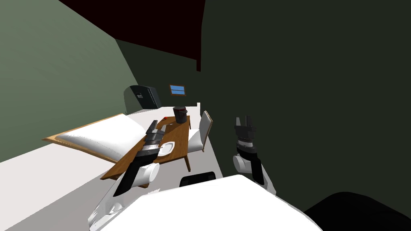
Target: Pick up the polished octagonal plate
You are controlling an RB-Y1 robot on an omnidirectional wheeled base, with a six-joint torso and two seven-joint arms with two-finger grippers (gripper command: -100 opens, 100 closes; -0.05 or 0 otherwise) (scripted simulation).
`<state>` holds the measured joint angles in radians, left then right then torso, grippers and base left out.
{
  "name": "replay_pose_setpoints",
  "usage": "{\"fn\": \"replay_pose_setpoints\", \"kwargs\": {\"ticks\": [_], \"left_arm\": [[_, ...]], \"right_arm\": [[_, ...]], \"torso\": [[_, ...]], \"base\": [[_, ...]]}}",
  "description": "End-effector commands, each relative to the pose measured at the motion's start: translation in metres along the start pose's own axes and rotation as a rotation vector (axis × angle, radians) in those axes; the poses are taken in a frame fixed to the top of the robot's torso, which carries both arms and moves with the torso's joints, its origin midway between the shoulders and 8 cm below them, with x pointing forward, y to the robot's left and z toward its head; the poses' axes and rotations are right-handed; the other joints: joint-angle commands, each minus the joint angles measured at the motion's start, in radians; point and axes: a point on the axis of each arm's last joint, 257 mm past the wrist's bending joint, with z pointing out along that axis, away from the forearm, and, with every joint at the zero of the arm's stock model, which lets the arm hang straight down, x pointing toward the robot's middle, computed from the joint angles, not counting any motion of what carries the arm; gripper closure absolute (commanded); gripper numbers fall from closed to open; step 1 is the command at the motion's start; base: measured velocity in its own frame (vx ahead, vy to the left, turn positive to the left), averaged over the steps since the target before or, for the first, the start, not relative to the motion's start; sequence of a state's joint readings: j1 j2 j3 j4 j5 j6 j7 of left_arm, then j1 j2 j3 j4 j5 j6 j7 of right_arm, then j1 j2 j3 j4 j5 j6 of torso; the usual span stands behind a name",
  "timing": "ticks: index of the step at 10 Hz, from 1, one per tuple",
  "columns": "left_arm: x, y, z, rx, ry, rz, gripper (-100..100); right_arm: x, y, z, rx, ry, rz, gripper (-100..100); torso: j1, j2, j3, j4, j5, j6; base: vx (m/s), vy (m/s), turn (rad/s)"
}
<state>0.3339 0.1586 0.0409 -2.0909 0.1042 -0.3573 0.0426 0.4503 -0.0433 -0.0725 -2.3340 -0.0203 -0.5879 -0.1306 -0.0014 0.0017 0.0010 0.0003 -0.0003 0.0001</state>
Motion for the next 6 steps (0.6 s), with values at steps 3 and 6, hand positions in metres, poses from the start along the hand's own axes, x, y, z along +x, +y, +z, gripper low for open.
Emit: {"fn": "replay_pose_setpoints", "kwargs": {"ticks": [3,6], "left_arm": [[-0.004,0.038,0.0,-0.1,-0.001,0.015,-100],[-0.01,0.082,0.0,-0.208,-0.003,0.031,-100]], "right_arm": [[0.0,0.0,0.0,0.0,0.0,0.0,0],[0.0,0.0,0.0,0.0,0.0,0.0,0]], "torso": [[0.0,0.0,0.0,0.0,0.0,0.0],[0.0,0.0,0.0,0.0,0.0,0.0]], "base": [[-0.02,-0.016,-0.019],[-0.028,-0.021,-0.031]]}}
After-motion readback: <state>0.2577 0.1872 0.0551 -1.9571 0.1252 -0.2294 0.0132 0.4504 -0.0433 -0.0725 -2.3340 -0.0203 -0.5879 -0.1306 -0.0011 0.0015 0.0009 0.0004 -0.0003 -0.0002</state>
